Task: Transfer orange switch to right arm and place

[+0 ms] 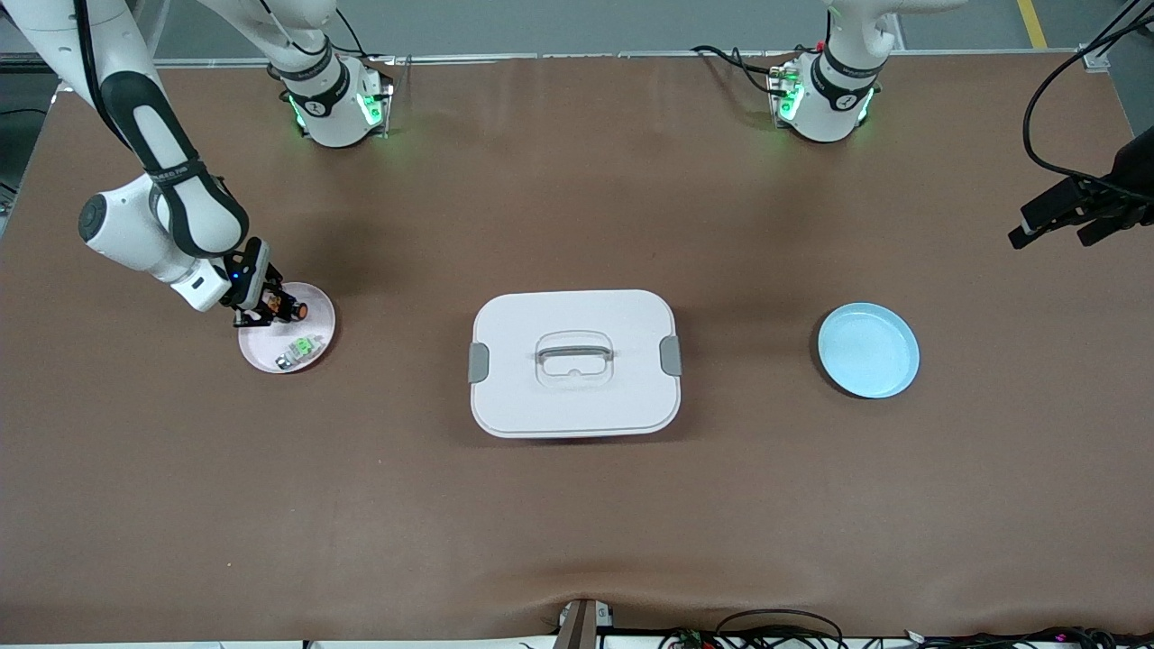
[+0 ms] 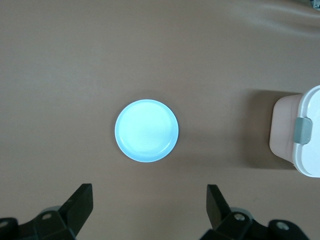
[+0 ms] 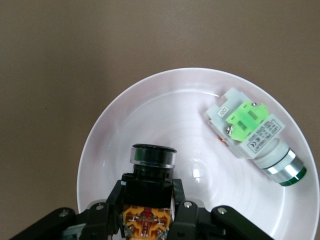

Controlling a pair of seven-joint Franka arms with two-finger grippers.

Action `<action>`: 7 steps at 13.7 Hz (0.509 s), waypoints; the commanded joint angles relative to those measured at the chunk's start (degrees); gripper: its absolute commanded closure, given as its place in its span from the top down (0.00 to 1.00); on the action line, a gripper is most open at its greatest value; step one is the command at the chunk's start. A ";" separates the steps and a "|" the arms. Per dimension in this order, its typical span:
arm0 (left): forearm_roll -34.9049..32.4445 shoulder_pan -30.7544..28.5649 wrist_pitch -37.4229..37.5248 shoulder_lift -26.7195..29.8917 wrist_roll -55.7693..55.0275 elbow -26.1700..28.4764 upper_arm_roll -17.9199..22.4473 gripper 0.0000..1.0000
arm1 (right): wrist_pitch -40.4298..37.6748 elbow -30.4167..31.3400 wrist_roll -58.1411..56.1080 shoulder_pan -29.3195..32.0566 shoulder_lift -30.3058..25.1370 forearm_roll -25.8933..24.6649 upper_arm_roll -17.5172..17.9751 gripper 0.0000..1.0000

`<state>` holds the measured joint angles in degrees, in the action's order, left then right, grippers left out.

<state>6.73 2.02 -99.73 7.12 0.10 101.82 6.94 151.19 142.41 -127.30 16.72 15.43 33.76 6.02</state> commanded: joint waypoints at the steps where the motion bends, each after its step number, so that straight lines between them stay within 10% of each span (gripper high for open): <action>1: -1.46 0.88 0.06 -0.78 0.96 -2.84 0.45 1.00 | 2.53 0.41 -2.35 -0.55 0.39 2.62 0.05 0.00; 2: -1.46 0.97 0.06 -2.18 0.87 -4.59 0.44 1.00 | 2.53 0.33 -2.08 -0.46 0.65 2.97 0.05 0.00; 3: -1.46 1.06 0.06 -3.50 0.78 -6.26 0.44 1.00 | 2.27 0.32 -1.90 -0.55 0.74 4.89 -0.04 0.23; 4: -1.46 1.14 0.06 -4.47 0.70 -8.02 0.36 1.00 | 1.83 0.32 -1.81 -0.55 0.91 6.47 -0.04 0.99; 7: -2.85 1.49 0.24 -6.93 0.78 -11.99 0.36 1.00 | 1.56 0.15 -1.55 -0.55 0.83 6.84 0.05 1.00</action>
<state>6.07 2.63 -100.07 2.84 0.10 93.83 6.93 151.18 142.38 -127.24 16.71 15.99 38.09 6.01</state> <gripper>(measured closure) 0.000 0.410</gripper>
